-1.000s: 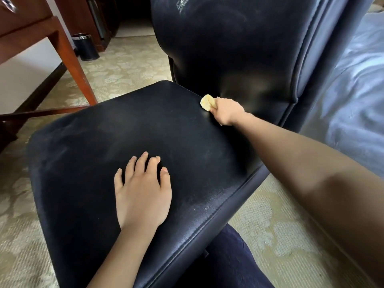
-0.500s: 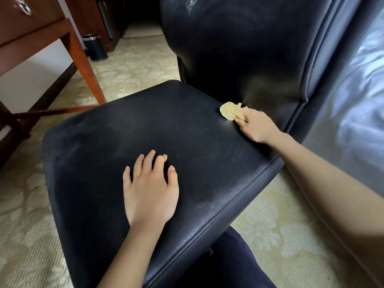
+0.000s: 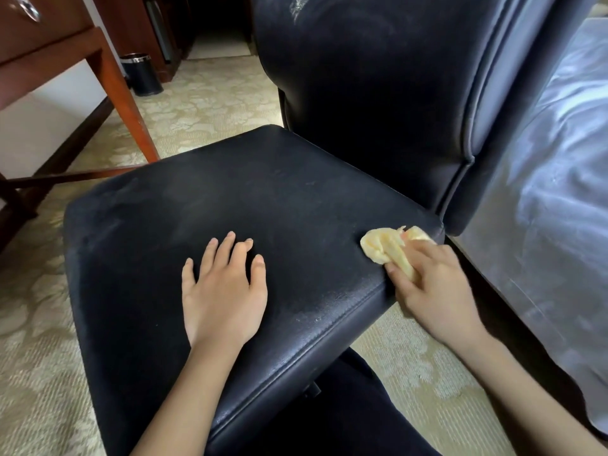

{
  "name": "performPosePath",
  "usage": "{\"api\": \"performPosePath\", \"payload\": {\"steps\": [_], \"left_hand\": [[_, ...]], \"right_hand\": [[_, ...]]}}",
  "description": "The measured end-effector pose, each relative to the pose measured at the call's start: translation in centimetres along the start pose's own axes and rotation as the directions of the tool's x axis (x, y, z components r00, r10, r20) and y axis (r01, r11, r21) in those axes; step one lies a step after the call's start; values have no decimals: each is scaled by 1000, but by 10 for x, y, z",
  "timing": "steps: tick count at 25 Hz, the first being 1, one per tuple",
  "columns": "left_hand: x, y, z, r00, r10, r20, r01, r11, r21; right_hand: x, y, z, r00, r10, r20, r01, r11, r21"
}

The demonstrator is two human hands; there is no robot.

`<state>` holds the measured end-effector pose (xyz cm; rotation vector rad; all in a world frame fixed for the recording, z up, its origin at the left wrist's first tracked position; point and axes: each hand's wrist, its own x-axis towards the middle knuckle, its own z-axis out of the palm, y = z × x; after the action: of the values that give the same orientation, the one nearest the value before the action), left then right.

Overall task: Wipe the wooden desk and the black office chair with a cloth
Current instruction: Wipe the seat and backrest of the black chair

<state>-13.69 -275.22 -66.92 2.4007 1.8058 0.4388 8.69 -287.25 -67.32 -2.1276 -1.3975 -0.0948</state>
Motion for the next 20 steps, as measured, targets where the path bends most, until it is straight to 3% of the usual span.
{"api": "performPosePath", "payload": {"steps": [6,10,12,15,20], "left_hand": [[1,-2,-2,1000,3,6,-3,999,-39],[1,-1,-3,1000,3,-2,-3,998,-66],[0,-2,-4,1000,6,-1,-6,998,-63],[0,-1,-4,1000,7,2,-7,998,-61],[-2,4,-2,1000,-1,9,2,999,-48]], "right_hand": [[-40,-51,15,949,-312,-31,311,921,236],[-26,-36,10,861,-496,-113,508,830,231],[-7,-14,5,906,-393,-156,418,890,182],[20,27,0,989,-92,-114,100,993,64],[70,61,-7,994,86,-62,-82,995,63]]}}
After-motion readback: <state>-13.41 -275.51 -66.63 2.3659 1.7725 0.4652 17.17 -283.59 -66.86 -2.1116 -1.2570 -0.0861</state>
